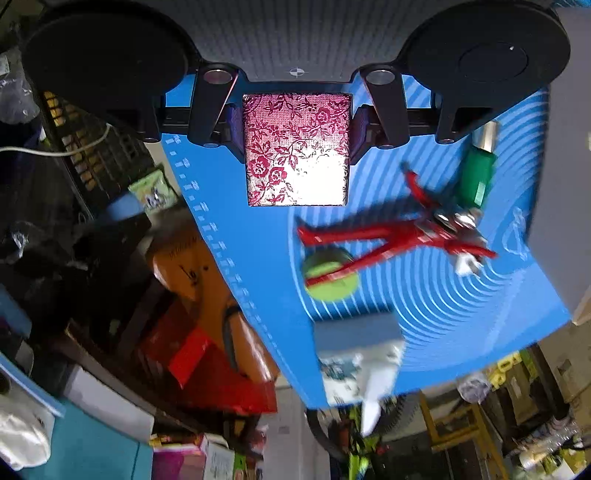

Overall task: Organize rigid objects
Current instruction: 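Carry the pink floral box with the right tool and release it into the bin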

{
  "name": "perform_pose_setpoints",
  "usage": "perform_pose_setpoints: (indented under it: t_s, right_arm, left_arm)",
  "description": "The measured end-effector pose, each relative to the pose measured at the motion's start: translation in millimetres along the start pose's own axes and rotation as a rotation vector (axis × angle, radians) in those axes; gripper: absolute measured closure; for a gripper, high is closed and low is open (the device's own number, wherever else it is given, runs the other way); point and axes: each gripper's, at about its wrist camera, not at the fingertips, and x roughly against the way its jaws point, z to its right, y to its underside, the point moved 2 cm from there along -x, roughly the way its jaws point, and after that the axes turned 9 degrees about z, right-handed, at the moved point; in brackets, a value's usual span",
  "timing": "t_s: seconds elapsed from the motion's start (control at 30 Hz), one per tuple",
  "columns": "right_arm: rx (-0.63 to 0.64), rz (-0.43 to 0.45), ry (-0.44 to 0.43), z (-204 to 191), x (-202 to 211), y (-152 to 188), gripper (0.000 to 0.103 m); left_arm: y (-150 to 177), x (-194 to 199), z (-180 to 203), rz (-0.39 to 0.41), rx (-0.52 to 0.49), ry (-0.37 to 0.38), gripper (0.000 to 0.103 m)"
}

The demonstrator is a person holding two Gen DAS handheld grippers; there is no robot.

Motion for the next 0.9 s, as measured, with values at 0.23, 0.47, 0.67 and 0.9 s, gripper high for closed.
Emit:
perform_pose_setpoints:
  t_s: [0.23,0.47,0.67,0.9]
  right_arm:
    - [0.02,0.14,-0.077,-38,36,-14,0.044]
    - [0.049,0.272,-0.164,-78,69,-24,0.044]
    - [0.084,0.362,-0.254,-119,91,-29,0.044]
    - [0.169,0.394,-0.359,-169,100,-28,0.044]
  left_arm:
    - [0,0,0,0.0,0.0,0.0,0.095]
    - [0,0,0,0.0,0.0,-0.001,0.095]
    - [0,0,0,0.0,0.0,-0.001,0.095]
    - [0,0,0,0.0,0.001,0.0,0.095]
